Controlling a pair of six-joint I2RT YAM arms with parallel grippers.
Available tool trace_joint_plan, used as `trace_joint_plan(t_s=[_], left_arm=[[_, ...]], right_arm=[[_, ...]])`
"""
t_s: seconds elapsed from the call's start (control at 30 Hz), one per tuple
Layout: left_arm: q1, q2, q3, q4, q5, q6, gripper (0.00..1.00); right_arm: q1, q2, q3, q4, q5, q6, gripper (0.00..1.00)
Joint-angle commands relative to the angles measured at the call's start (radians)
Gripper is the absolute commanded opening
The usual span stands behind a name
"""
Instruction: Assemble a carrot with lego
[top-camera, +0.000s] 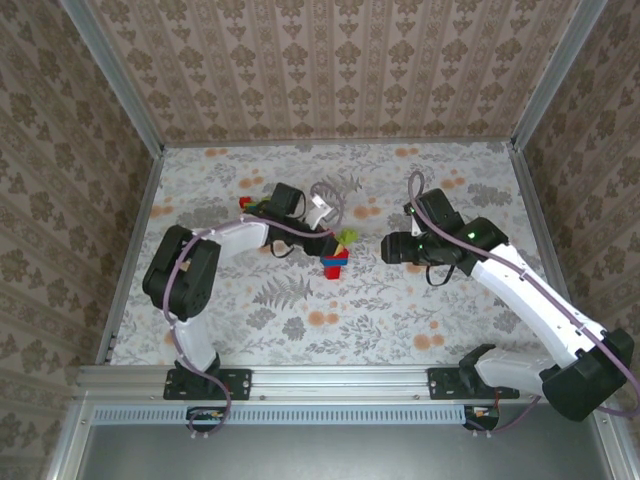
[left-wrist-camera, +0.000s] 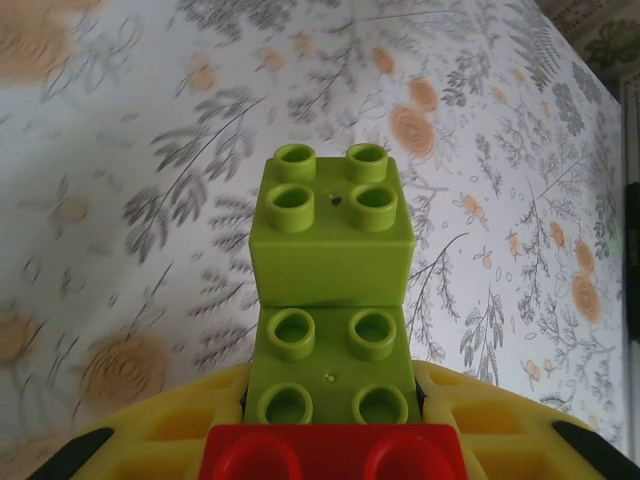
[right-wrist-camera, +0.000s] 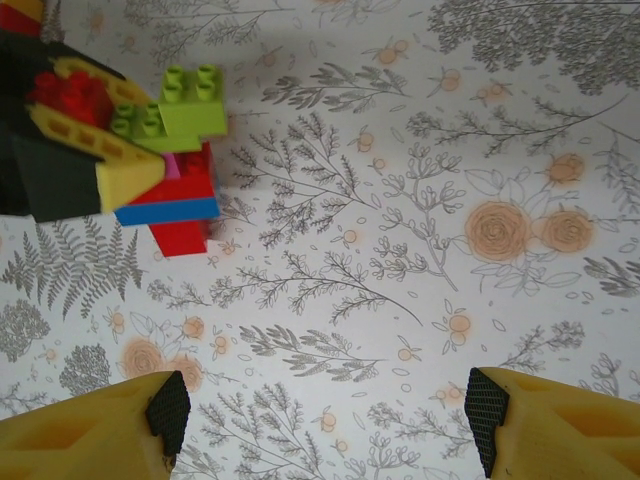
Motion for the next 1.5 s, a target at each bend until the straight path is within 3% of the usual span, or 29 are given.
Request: trace_joint_plan(t_s=[0.0, 0.17, 0.4, 0.83, 1.1, 1.47], left_arm=[[0.038, 0.031, 0.105, -0.259, 0.056, -0.009, 0.15], [0.077, 0.106, 0.297, -0.448, 0.061, 0.030, 0.18], [0.125, 0.271, 0.509, -0.591, 0.038, 0.045, 0.19], [0.189, 0.460, 0.750, -0.733, 0.019, 0.079, 0.18], [0.219, 0.477, 0.766, -0.725, 0.043, 0.079, 0.17], [0.227, 0.428, 0.660, -0.601, 0.120, 0.030, 0.16]], right_arm=[[-0.007, -0.029, -0.044, 0.082, -0.038, -0.026, 0.76], [-0.017, -0.052, -0.095, 0.122, -0.074, -0.038, 0.76], [-0.035, -0.093, -0.156, 0.137, -0.092, -0.050, 0.76], [-0.063, -0.137, -0.217, 0.142, -0.117, -0.055, 0.76], [-0.063, -0.133, -0.248, 0.164, -0.121, -0.042, 0.75], [-0.057, -0.099, -0.256, 0.207, -0.133, -0.073, 0.75]])
